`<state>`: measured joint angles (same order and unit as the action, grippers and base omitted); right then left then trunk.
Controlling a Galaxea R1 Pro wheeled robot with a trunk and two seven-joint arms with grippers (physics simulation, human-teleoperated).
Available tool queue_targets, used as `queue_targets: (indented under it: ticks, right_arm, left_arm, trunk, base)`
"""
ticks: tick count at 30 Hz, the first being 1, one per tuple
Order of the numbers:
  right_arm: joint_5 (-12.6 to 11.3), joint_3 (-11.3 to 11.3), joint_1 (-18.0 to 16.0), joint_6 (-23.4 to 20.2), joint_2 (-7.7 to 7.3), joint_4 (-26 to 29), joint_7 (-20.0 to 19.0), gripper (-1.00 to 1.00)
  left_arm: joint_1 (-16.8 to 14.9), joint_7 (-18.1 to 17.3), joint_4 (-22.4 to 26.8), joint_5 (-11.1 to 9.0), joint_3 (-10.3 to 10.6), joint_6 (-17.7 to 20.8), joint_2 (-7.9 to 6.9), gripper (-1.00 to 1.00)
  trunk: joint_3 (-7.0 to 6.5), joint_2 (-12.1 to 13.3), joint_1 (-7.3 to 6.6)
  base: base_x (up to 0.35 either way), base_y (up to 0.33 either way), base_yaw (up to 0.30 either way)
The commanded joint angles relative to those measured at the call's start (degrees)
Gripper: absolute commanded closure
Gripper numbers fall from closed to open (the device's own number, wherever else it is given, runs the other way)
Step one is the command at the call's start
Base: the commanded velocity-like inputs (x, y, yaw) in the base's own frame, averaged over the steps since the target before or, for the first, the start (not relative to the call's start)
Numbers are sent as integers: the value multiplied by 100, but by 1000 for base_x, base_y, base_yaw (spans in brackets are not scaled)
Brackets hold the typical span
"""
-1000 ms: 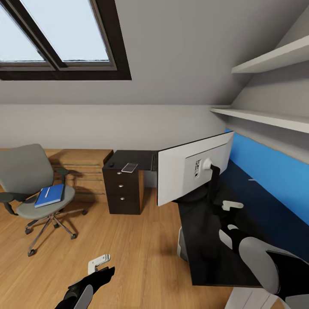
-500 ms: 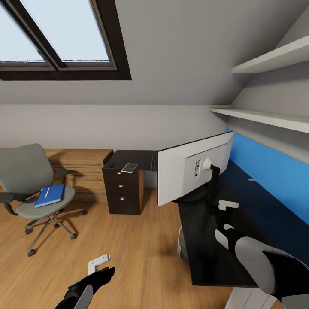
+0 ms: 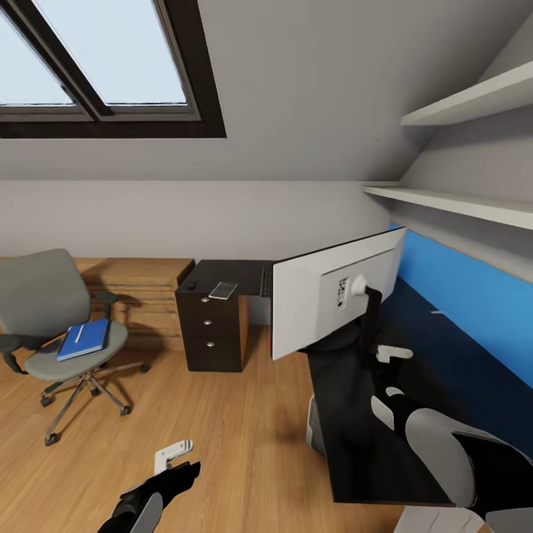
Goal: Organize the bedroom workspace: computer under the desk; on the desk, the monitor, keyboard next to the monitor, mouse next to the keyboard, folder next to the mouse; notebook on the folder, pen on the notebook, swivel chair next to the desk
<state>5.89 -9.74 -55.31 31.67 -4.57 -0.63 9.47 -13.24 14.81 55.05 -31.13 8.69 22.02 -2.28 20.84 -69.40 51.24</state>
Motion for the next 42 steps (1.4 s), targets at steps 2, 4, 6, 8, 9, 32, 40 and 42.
queue_targets:
  ticks: [2, 4, 6, 8, 9, 32, 40, 42]
  right_arm:
    - [62, -37, -6, 14, 0, -8, 28, -100]
    - [62, -37, -6, 14, 0, -8, 28, -100]
    - [62, -37, -6, 14, 0, -8, 28, -100]
    - [62, -36, -6, 14, 1, -8, 28, -100]
    - [62, -36, -6, 14, 1, -8, 28, -100]
    - [65, -21, -6, -27, -111, -8, 60, -100]
    - [57, -29, -6, -46, -233, -8, 63, -100]
    - [52, -34, -6, -49, -285, -8, 63, -100]
  left_arm:
    - [-4, 57, 8, -60, 29, 11, -8, -100]
    - [-4, 57, 7, -60, 32, 14, -9, -100]
    - [-4, 57, 7, -60, 34, 16, -12, -100]
    - [-4, 57, 6, -60, 35, 22, -15, -100]
    - [-4, 57, 6, -60, 35, 22, -16, -100]
    - [-4, 57, -3, -76, 45, 56, -10, -100]
    - [-4, 57, -3, -77, 45, 56, -10, -100]
    - [-4, 57, -3, -77, 45, 56, -8, -100]
  trunk:
    - [7, -4, 2]
    - [7, -4, 2]
    - [7, -4, 2]
    - [7, -4, 2]
    - [7, -4, 2]
    - [7, -4, 2]
    - [7, -4, 2]
    - [7, -4, 2]
  base:
    - [120, 0, 0]
    - [70, 0, 0]
    - [39, 0, 0]
    - [23, 0, 0]
    - [20, 0, 0]
    - [112, 0, 0]
    - [2, 0, 0]
    - [0, 0, 0]
